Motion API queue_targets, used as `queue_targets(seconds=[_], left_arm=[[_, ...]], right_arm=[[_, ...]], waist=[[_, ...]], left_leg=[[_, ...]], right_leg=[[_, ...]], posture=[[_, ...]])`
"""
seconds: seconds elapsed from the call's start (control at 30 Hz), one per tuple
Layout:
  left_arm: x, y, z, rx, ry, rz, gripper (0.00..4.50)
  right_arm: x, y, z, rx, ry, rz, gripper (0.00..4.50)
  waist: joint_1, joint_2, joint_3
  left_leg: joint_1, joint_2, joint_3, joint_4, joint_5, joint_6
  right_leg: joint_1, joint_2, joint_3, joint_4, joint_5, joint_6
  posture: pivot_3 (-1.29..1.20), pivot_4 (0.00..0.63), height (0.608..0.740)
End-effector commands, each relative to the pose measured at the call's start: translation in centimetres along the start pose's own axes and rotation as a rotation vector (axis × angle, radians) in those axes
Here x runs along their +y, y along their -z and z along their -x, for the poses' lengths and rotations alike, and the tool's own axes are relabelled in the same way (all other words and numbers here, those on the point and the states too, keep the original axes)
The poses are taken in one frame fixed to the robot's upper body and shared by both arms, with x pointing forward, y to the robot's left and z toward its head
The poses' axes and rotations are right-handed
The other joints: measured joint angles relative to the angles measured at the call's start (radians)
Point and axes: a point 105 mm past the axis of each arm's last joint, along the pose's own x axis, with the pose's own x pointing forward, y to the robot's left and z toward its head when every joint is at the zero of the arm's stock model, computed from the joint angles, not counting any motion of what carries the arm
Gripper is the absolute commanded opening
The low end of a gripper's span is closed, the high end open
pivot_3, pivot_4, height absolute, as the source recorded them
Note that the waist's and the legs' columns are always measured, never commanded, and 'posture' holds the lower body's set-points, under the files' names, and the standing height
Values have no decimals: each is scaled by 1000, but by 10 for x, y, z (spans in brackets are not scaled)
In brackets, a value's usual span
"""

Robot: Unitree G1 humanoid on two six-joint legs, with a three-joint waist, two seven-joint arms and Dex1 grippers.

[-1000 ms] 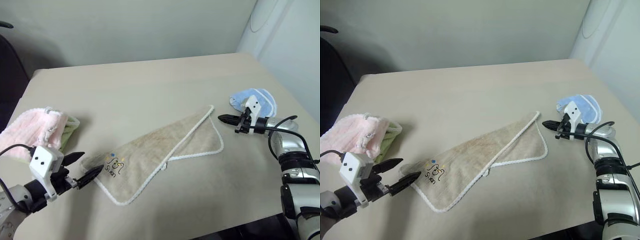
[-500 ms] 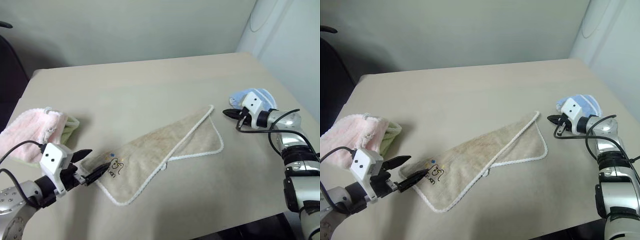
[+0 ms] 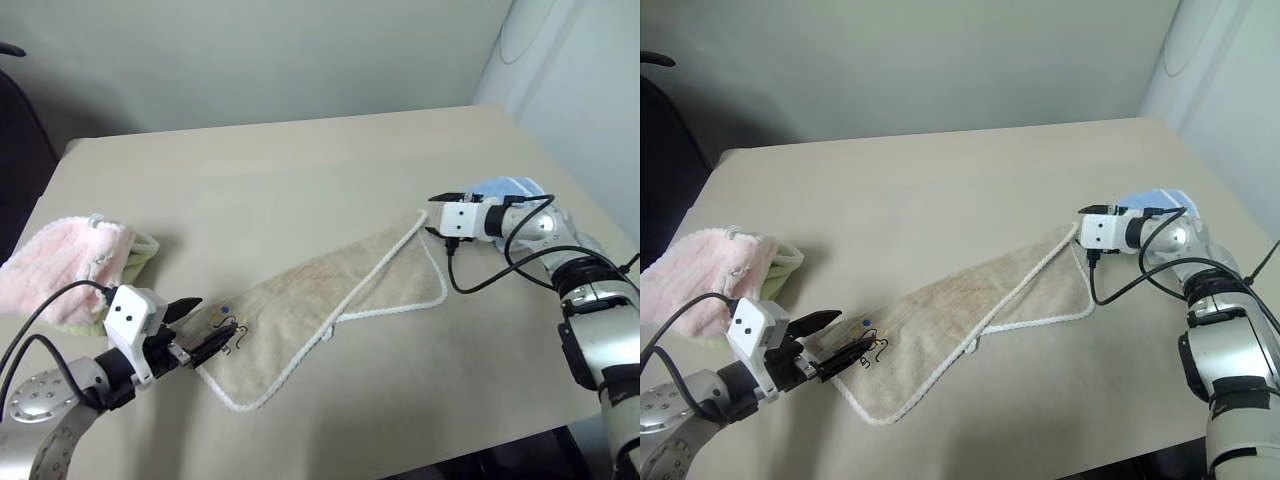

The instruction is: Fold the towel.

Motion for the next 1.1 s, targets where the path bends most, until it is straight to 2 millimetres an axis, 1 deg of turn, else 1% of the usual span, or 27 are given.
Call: queue_targets(seconds=[0.03, 0.1, 0.2, 0.23, 0.3, 0.37, 0.4, 0.47, 0.5, 0.53, 0.63, 0.73, 0.83, 0.9, 0.97, 1.07, 1.1], left_arm=[[-6, -7, 2, -33, 2, -27, 4500], [-6, -7, 3, -35, -5, -24, 4500], [-10, -7, 5, -35, -5, -24, 4500], [-11, -7, 5, -35, -5, -24, 4500], [-10, -7, 7, -32, -10, -25, 4500], [-11, -7, 11, -27, -15, -27, 4500], [-11, -6, 12, -20, -15, -30, 4500], [-12, -5, 15, 1, -7, -47, 4500], [-12, -4, 16, 16, 0, -76, 4500], [-12, -4, 16, 25, 4, -96, 4500], [-19, -5, 21, 86, 93, -184, 4500], [-24, -3, 28, 179, 223, -246, 4500], [-33, -10, 34, 244, 404, -272, 4500], [-33, -15, 32, 260, 452, -334, 4500], [-37, -16, 29, 285, 508, -393, 4500], [-41, -8, 23, 344, 569, -466, 4500], [-42, -2, 21, 374, 598, -487, 4500]], right_arm=[[-6, -4, -5, 10, 11, 97, 2916], [-9, -5, -10, 30, 38, 132, 2916], [-8, -8, -16, 36, 54, 175, 2916], [-7, -8, -18, 37, 58, 182, 2750], [-9, -10, -20, 37, 78, 198, 2291], [-11, -10, -20, 36, 94, 203, 1734], [-11, -10, -19, 35, 99, 199, 1216], [-13, -10, -18, 33, 104, 196, 652], [-13, -10, -18, 31, 103, 192, 299], [-13, -10, -18, 29, 102, 189, 64], [-14, -10, -18, 28, 110, 158, 64], [-12, -9, -18, 31, 109, 153, 64], [-10, -9, -19, 28, 117, 147, 64], [-10, -9, -19, 25, 125, 138, 64], [-11, -10, -19, 19, 132, 132, 64], [-10, -9, -18, 18, 137, 126, 64], [-9, -8, -18, 18, 139, 121, 64]], waist=[[-1, 0, 0], [-1, 0, 0], [-1, 0, 0], [-1, 0, 0], [-1, 0, 0], [0, 0, 0], [0, 0, 0], [0, 0, 0], [1, 0, 0], [1, 0, 0], [1, 0, 0], [2, 0, 0], [5, 0, 0], [6, 1, 0], [6, 1, 0], [6, 1, 0], [5, 1, 0]], left_leg=[[0, 0, 0, 0, 0, 0], [0, 0, 0, 0, 0, 0], [0, 0, 0, 0, -1, 1], [0, 0, 0, 0, -1, 2], [0, 0, 0, 0, -1, 2], [0, 0, 0, 0, -2, 3], [-1, 0, 0, 0, -2, 3], [-1, 0, 0, 0, -2, 3], [-1, 0, 0, 0, -2, 3], [-1, 0, 0, 0, -2, 3], [-1, 0, 0, 0, -2, 3], [-1, 0, 0, 0, -2, 3], [-2, 0, 0, 0, -2, 3], [-1, 0, 0, 0, -3, 2], [-2, 0, 0, 0, -3, 3], [-2, 0, 0, 0, -4, 3], [-2, 0, 0, 0, -4, 3]], right_leg=[[0, 0, 0, 0, 0, 0], [-1, 0, 0, 0, 0, 0], [-1, 0, 0, 0, 0, 0], [-1, 0, 0, 0, 0, 0], [-1, 0, 0, 0, 0, 0], [-1, 0, 0, 0, 0, 0], [-1, 0, 0, 0, 0, 0], [-1, 0, 0, 0, 0, 0], [-1, 0, 0, -1, 0, 0], [-1, 0, 0, -1, 0, 0], [-1, 0, 0, -1, 0, 0], [-1, 0, 0, -1, 0, 0], [-2, 0, 0, -1, 0, 0], [-2, 0, 0, -1, 0, 0], [-2, 0, 0, 0, 0, 0], [-2, 0, 0, -1, 0, 0], [-2, 0, 0, -1, 0, 0]], posture=[[0, 150, 740], [0, 150, 740], [0, 150, 740], [0, 150, 740], [0, 150, 740], [0, 150, 740], [0, 150, 740], [0, 150, 740], [0, 150, 740], [0, 150, 740], [0, 150, 740], [0, 150, 740], [0, 150, 740], [0, 150, 740], [0, 150, 740], [0, 150, 740], [0, 150, 740]])
